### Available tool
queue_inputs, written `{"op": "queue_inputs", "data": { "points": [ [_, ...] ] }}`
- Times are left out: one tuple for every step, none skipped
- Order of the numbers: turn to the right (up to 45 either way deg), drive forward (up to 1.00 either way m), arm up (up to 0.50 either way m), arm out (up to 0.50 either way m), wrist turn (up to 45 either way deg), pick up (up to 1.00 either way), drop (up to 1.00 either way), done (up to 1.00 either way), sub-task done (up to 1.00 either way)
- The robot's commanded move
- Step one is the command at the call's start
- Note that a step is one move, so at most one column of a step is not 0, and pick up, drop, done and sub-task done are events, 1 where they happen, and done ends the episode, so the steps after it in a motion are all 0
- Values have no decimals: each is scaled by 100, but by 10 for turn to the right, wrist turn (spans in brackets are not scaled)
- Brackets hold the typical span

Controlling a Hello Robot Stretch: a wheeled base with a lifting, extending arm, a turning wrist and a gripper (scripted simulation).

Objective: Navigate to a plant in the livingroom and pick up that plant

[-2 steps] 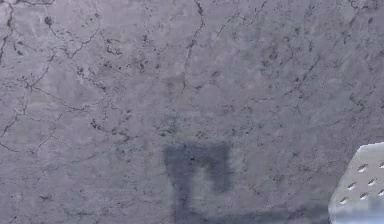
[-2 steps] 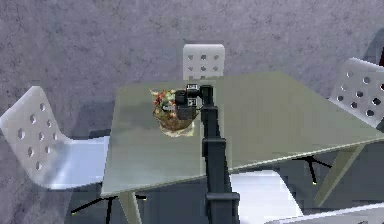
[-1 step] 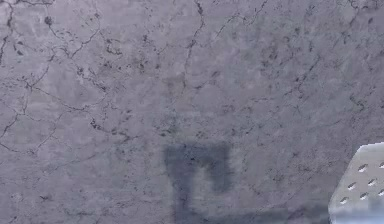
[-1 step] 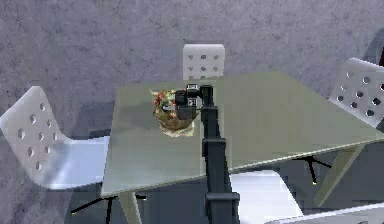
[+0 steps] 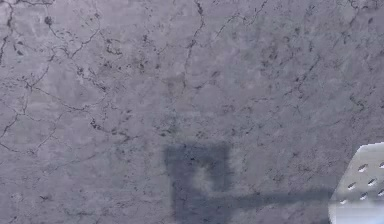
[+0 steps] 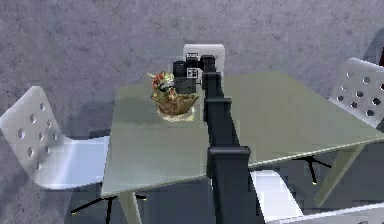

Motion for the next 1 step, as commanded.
{"op": "queue_inputs", "data": {
  "points": [
    [0,0,0,0,0,0,0,100,0]
  ]
}}
